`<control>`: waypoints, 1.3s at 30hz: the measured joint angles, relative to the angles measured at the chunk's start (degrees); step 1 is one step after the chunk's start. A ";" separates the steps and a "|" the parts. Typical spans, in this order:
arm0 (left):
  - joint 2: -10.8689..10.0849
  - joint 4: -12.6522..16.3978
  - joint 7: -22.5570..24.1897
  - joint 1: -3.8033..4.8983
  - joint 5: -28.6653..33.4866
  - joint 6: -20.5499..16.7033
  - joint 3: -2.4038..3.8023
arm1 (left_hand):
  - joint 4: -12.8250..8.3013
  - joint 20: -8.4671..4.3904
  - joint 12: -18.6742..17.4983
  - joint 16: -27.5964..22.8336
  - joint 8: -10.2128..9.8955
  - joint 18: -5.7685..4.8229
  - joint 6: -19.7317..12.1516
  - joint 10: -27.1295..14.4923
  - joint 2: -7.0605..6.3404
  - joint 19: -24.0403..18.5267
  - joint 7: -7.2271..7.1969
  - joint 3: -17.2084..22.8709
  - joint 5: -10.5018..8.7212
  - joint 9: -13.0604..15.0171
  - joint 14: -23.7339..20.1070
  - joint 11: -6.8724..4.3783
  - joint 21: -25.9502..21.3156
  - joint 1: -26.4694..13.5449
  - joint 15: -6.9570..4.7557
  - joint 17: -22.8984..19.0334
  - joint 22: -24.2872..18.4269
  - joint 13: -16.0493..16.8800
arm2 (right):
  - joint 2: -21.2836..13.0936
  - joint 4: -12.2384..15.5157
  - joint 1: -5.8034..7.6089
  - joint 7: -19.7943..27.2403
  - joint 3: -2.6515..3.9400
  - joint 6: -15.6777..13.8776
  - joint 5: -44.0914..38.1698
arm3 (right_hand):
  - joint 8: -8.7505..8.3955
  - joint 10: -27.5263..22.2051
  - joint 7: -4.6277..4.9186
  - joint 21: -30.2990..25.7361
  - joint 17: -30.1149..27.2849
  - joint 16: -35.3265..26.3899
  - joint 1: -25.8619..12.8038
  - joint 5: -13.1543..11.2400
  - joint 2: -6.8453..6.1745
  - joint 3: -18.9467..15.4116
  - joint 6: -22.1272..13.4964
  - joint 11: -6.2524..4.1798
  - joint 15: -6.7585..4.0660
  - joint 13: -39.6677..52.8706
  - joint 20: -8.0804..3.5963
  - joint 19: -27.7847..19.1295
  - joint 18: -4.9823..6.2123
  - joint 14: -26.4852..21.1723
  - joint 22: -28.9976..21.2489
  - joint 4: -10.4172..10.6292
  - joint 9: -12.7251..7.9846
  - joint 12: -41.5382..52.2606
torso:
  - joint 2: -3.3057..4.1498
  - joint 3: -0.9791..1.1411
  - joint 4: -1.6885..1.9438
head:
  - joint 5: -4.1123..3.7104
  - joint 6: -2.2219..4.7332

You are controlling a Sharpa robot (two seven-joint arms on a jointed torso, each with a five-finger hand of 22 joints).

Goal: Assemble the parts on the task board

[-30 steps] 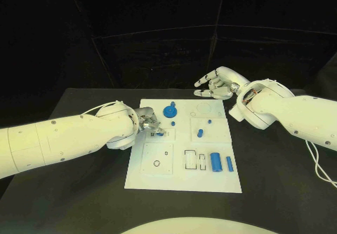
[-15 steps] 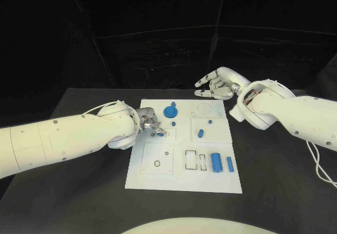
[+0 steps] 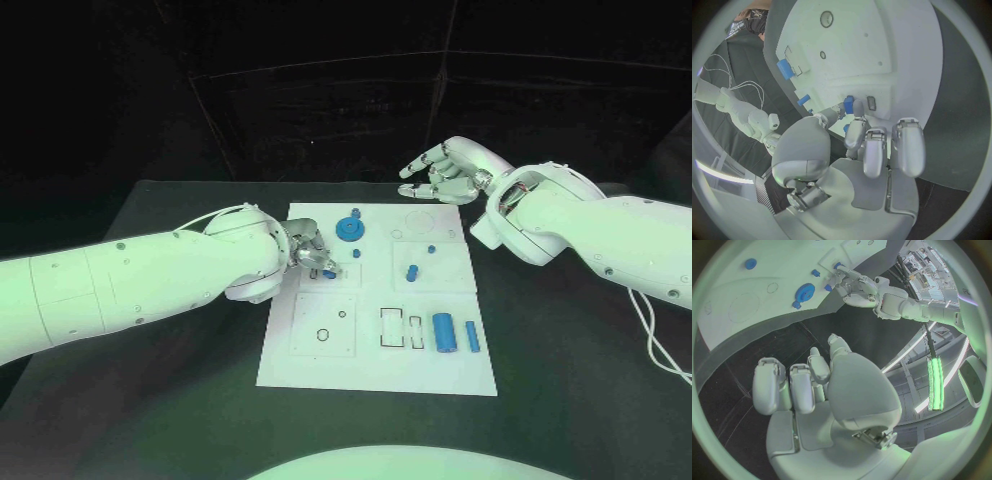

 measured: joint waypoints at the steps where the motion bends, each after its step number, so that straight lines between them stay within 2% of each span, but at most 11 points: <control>1: 0.06 -0.09 -0.07 0.00 0.02 0.09 0.00 | 0.23 -0.06 0.02 0.00 0.15 0.01 0.08 0.00 -0.10 -0.07 -0.08 -0.27 0.00 0.00 0.00 0.00 0.00 -0.10 0.00 0.00 0.00 0.11 | 0.00 0.00 0.00 0.00 0.00 0.00 0.00 | 0.00 0.00 0.00 0.00 0.00 0.00 0.00 0.00 0.00 0.00 0.00 0.00 0.00 0.00 0.00 0.00 0.00 0.00 0.00 0.00 0.00 0.00 | 0.00 0.01 0.00 | 0.00 -0.04; 14: 0.64 -0.62 -0.79 -0.11 0.28 0.64 -0.11 | 0.89 -0.27 0.88 0.00 0.14 0.01 0.39 0.09 -0.40 0.13 -0.39 -2.67 0.00 -0.17 -0.20 -0.09 0.49 -0.40 -0.21 0.00 0.00 0.89 | -0.06 0.04 0.00 -0.02 0.00 0.00 0.00 | 0.00 0.00 0.00 0.00 0.00 0.00 0.00 0.00 0.00 0.00 0.00 0.00 0.00 0.00 0.00 0.00 0.00 0.00 0.00 0.00 0.00 0.00 | -0.02 -0.01 -0.05 | -0.18 -0.14; 19: 0.80 -0.65 -1.00 -0.17 0.35 0.58 -0.15 | 2.37 -0.28 1.17 0.00 0.15 0.01 0.89 0.29 -0.44 0.13 -0.50 -6.05 0.01 0.00 0.00 -0.30 0.55 -1.51 -0.41 0.00 0.00 1.14 | -0.10 0.04 0.00 -0.02 0.00 0.00 0.00 | 0.00 0.00 0.00 0.00 -0.01 0.00 0.00 0.00 0.00 0.00 0.00 0.00 0.00 0.01 0.00 0.00 0.00 0.00 0.00 0.00 0.00 0.00 | -0.03 -0.03 0.00 | -0.18 -0.14; 25: 0.89 -0.72 -1.15 -0.19 0.41 0.49 -0.16 | 3.91 -0.48 1.40 0.00 0.44 0.01 1.20 0.72 0.17 -0.08 -0.40 -9.47 0.01 0.12 0.00 -0.29 0.90 -2.11 -0.41 0.00 0.00 1.44 | -0.06 0.01 0.00 -0.02 0.00 0.00 0.00 | 0.00 0.00 0.00 0.00 0.00 0.00 0.00 0.00 0.00 0.00 0.00 0.00 0.00 0.01 0.00 0.00 0.00 0.00 0.00 0.00 0.00 0.00 | -0.03 -0.03 0.01 | -0.11 -0.14; 35: 0.89 -0.66 -1.41 -0.09 0.53 0.46 -0.21 | 5.10 -0.64 1.68 0.00 0.64 0.01 1.40 0.71 0.39 0.07 -0.60 -12.06 0.01 0.19 0.00 -0.28 1.21 -2.33 -0.41 0.00 0.00 1.69 | 0.02 -0.08 0.00 -0.02 0.00 0.00 0.00 | 0.00 0.00 0.00 0.00 -0.01 -0.19 0.00 0.26 0.00 0.00 0.00 0.00 0.00 -0.02 0.00 0.00 -0.01 0.00 0.00 0.00 0.00 -0.17 | -0.02 -0.02 0.01 | -0.18 -0.21; 39: 0.95 -0.81 -1.50 -0.04 0.57 0.48 -0.22 | 6.14 -0.63 1.68 0.00 0.64 0.01 1.40 0.71 0.33 0.07 -0.60 -14.55 -0.26 0.19 0.00 -0.28 1.21 -3.03 -0.41 0.00 0.00 1.74 | 0.06 -0.12 0.00 -0.01 0.00 0.00 0.00 | 0.00 0.00 0.00 0.00 0.00 -0.23 0.00 0.33 0.00 0.00 0.00 0.00 0.00 -0.12 0.00 0.00 -0.01 0.00 0.00 0.00 0.00 -0.26 | -0.02 -0.03 0.01 | -0.18 -0.20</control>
